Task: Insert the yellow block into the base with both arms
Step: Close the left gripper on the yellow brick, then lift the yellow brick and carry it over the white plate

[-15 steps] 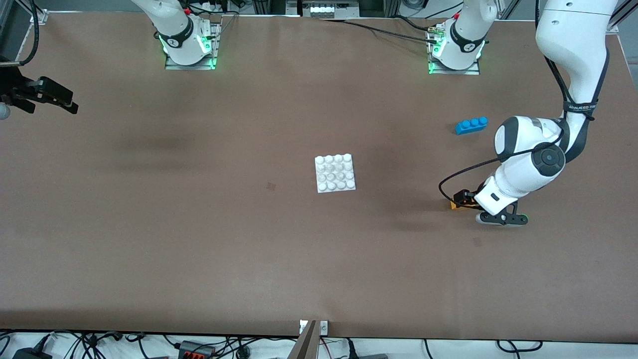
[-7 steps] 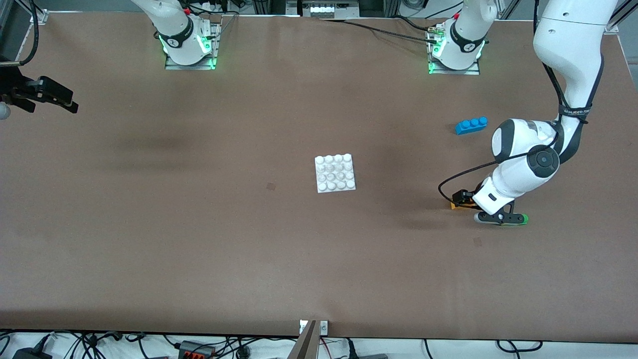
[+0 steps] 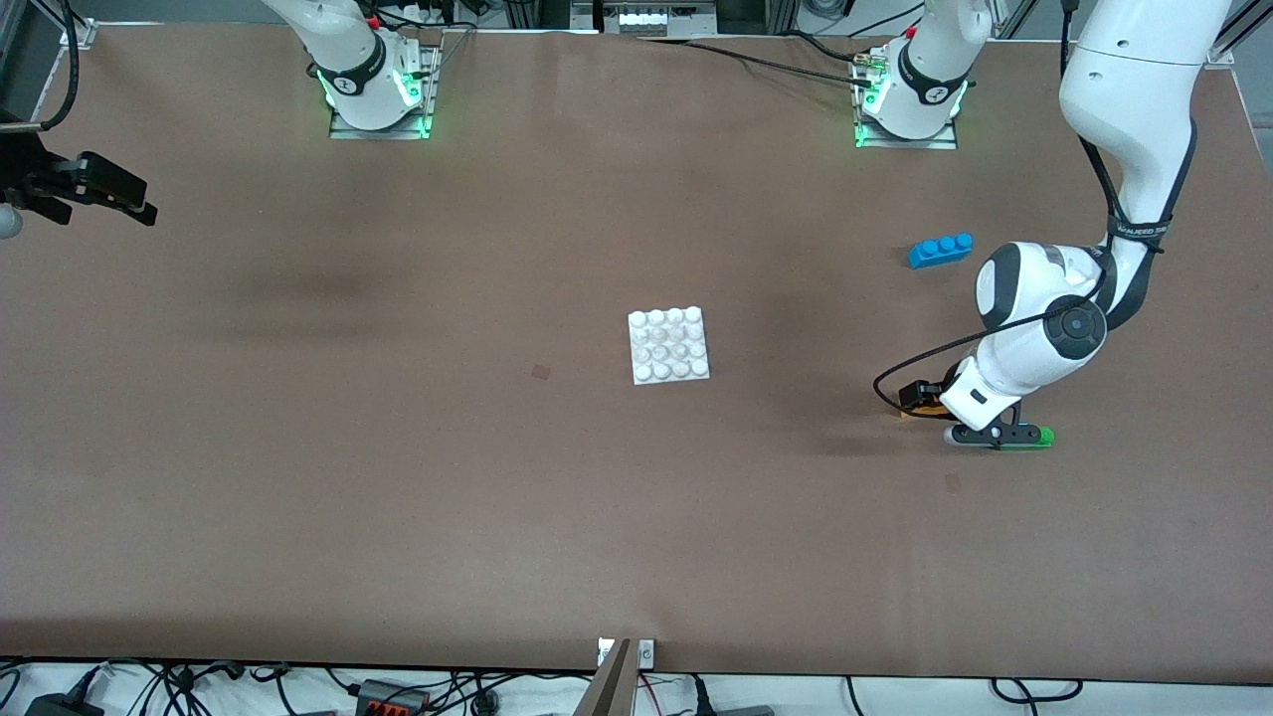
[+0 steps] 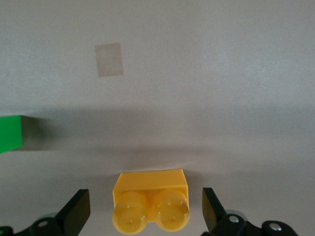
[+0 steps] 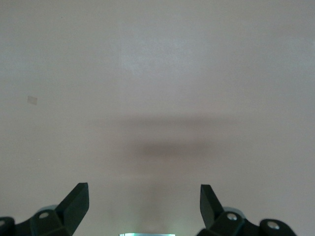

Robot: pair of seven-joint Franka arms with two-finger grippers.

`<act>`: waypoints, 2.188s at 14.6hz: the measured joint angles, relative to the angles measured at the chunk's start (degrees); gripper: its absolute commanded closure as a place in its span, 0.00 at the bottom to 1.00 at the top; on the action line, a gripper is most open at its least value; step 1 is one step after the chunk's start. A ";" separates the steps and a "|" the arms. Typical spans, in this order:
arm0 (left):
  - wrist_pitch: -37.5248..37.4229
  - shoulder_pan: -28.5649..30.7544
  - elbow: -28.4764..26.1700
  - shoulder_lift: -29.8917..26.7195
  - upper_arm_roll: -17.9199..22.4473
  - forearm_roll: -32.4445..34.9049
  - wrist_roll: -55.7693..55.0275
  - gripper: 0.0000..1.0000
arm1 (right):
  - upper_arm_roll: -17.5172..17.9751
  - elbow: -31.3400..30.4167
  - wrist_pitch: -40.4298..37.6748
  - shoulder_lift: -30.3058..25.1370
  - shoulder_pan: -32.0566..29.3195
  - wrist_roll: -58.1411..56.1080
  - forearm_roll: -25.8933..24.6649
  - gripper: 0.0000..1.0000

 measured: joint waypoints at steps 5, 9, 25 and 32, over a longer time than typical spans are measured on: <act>0.02 0.00 -0.07 0.38 0.00 0.00 -0.47 0.00 | -0.20 0.00 -0.18 0.00 -0.02 0.01 0.00 0.00; 0.03 0.00 -0.08 0.40 0.00 0.00 -0.47 0.00 | -0.07 0.01 -0.97 0.00 0.04 0.01 0.00 0.00; -0.60 -0.60 1.39 1.66 0.10 0.00 -2.32 0.40 | 0.12 0.11 -1.14 0.00 0.29 0.02 0.00 0.00; -6.33 -3.05 2.38 0.30 -0.08 -0.04 -3.46 0.43 | 0.13 0.13 -1.17 0.00 0.31 0.02 0.00 0.00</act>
